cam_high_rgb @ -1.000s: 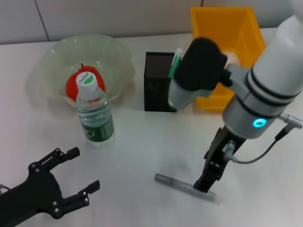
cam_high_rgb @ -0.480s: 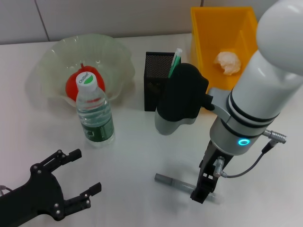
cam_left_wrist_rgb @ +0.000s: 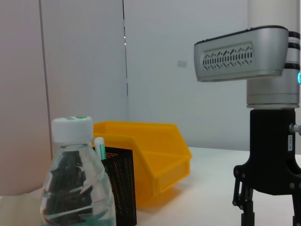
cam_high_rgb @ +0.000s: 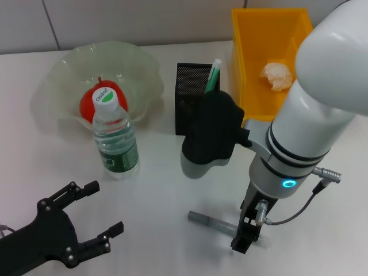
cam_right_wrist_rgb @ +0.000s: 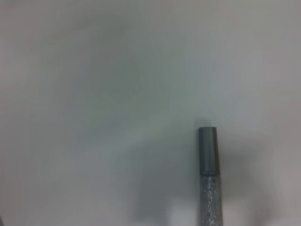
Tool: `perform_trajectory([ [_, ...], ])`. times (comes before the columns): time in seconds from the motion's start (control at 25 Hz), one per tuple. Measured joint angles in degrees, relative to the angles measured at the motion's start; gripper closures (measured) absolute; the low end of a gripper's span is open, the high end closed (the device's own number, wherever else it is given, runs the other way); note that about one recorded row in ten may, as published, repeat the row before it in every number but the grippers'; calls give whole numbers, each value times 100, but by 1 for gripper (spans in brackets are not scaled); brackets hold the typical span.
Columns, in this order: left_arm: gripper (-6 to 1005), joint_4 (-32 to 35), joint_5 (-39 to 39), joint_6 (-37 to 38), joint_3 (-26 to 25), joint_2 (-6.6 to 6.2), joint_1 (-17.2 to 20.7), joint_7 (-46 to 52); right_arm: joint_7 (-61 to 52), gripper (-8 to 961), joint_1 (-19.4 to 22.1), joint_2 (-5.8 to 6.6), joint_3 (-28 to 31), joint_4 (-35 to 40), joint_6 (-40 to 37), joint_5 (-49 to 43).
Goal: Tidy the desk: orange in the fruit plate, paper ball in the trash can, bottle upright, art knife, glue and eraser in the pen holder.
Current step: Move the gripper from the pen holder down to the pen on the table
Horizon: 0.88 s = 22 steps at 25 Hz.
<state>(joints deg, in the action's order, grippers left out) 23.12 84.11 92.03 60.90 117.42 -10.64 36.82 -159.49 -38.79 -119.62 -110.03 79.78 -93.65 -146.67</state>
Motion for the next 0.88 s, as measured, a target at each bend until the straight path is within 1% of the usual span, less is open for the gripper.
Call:
perform_trajectory([
  [0.24,143,0,44,13,1,0,-1,18,-25,214,-12,0,-49,-6,15,-2],
  [0.44,143,0,62,15,6,-1,-5,29,-26,422,-5,0,-55,4,54,-2],
  [0.88,142,-4,141,15,10,-1,-67,49,-19,467,13,0,-169,-6,96,25],
])
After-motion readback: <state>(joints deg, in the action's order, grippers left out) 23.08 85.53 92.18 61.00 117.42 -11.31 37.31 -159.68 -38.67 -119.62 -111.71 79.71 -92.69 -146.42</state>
